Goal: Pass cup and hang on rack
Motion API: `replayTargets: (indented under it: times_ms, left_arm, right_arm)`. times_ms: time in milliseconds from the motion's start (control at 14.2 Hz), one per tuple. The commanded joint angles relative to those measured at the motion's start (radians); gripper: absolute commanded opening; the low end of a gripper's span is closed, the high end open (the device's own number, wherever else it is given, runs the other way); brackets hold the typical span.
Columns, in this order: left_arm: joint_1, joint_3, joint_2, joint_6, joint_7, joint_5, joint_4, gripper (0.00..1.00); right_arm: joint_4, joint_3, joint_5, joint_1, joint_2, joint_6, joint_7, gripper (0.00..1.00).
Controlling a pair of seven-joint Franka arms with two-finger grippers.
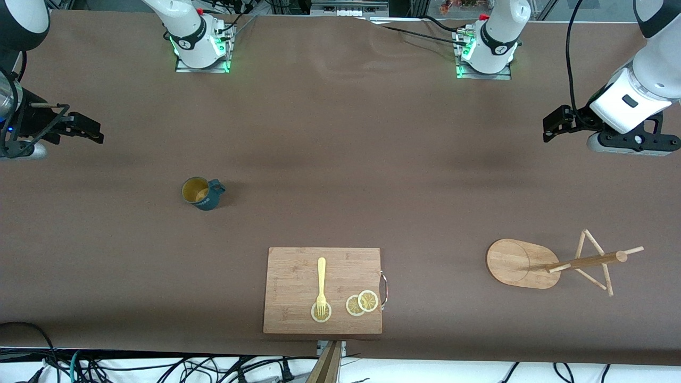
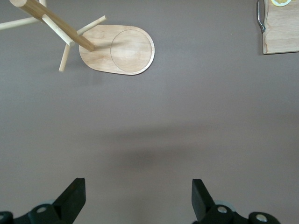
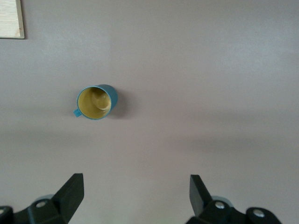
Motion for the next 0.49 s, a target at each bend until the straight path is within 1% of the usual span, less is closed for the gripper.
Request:
replayTargets:
  times_ms: [0, 422]
  left_arm:
    - [0.003, 0.001, 0.004, -0.013, 0.003, -0.014, 0.02, 1.0]
    - [0.003, 0.002, 0.006, -0.013, 0.005, -0.015, 0.02, 1.0]
  right_arm:
    - [0.024, -0.006, -0.01, 0.005, 0.009, -0.021, -0.007, 1.0]
    - [0.024, -0.004, 0.002, 0.013, 0.009, -0.031, -0.01, 1.0]
